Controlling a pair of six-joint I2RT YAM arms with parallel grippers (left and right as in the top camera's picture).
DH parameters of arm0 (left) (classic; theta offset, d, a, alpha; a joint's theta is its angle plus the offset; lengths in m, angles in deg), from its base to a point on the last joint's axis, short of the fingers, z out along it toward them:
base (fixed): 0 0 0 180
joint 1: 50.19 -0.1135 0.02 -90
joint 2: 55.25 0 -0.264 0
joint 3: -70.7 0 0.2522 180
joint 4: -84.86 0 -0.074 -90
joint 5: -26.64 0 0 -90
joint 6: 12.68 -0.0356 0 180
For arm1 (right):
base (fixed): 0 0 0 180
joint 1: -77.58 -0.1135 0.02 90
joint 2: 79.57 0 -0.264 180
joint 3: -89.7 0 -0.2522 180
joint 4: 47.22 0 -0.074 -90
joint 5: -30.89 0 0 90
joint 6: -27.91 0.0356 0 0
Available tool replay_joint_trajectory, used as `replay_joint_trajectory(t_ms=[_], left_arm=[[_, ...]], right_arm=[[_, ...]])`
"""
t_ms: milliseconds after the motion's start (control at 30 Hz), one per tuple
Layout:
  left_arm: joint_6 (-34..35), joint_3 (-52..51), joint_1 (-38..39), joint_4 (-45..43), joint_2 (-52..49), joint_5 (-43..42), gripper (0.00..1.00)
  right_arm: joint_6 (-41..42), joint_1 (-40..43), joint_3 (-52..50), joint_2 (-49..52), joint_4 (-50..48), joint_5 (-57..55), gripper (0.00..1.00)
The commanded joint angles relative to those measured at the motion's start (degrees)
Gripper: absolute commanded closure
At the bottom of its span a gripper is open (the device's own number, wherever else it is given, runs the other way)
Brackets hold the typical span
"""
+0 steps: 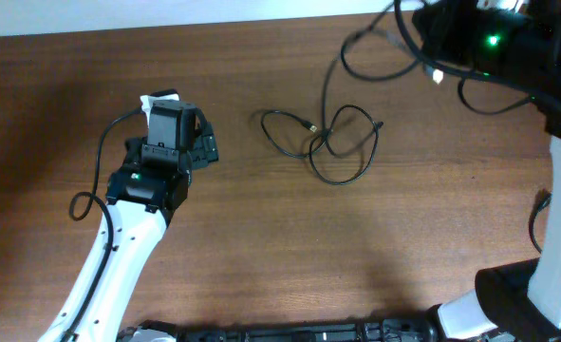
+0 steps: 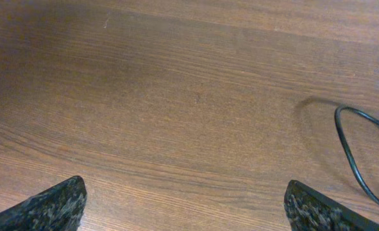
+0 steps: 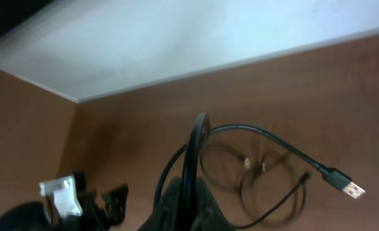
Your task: Untangle cables
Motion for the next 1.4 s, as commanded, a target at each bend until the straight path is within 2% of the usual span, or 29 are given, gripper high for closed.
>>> replay_joint_trajectory(t_ms=[0, 267, 500, 600, 667, 733, 767, 800, 933, 1000, 1100, 1167, 1367], left_arm=[[0.7, 0.0, -0.3, -0.1, 0.0, 0.0, 0.01], [0.7, 0.0, -0.3, -0.1, 0.0, 0.0, 0.01], [0.7, 0.0, -0.3, -0.1, 0.0, 0.0, 0.01], [0.7, 0.0, -0.3, -0.1, 0.0, 0.0, 0.01], [0.7, 0.0, -0.3, -0.1, 0.0, 0.0, 0.01], [0.7, 0.0, -0.3, -0.1, 0.0, 0.0, 0.01], [0.7, 0.0, -0.3, -0.1, 0.0, 0.0, 0.02], [0.7, 0.0, -0.3, -0.1, 0.0, 0.0, 0.01], [0.7, 0.0, -0.3, -0.1, 0.0, 0.0, 0.01], [0.7, 0.0, -0.3, -0.1, 0.0, 0.0, 0.01], [0.7, 0.0, -0.3, -0.1, 0.0, 0.0, 0.01], [0.7, 0.0, -0.3, -0.1, 0.0, 0.0, 0.01], [0.7, 0.0, -0.3, -0.1, 0.0, 0.0, 0.01]], right_arm=[[0.6, -0.3, 0.3, 2.6, 2.9, 2.2, 0.96], [-2.4, -0.3, 0.3, 3.3, -2.6, 26.3, 0.96], [-2.6, -0.3, 0.3, 3.3, -4.3, 30.8, 0.96], [-2.5, -0.2, 0.3, 3.2, -11.9, 30.1, 0.96], [-2.2, -0.2, 0.3, 3.0, -19.9, 22.8, 0.96], [-2.2, -0.2, 0.3, 2.9, -23.2, 4.5, 0.96], [-2.2, -0.2, 0.3, 2.9, -23.2, -1.2, 0.96], [-3.5, -0.2, 0.3, 2.9, -23.0, -14.6, 0.96], [-11.0, 0.1, 0.3, 3.1, -21.4, -47.4, 0.96], [-12.9, 1.7, 0.3, 3.3, -19.5, -56.2, 0.96], [-12.7, 10.9, 0.3, 5.1, -14.0, -57.2, 0.96], [-12.7, 15.6, 0.3, 6.6, -12.3, -53.3, 0.96], [-14.3, 27.7, 0.3, 14.4, -11.3, -31.1, 0.96]])
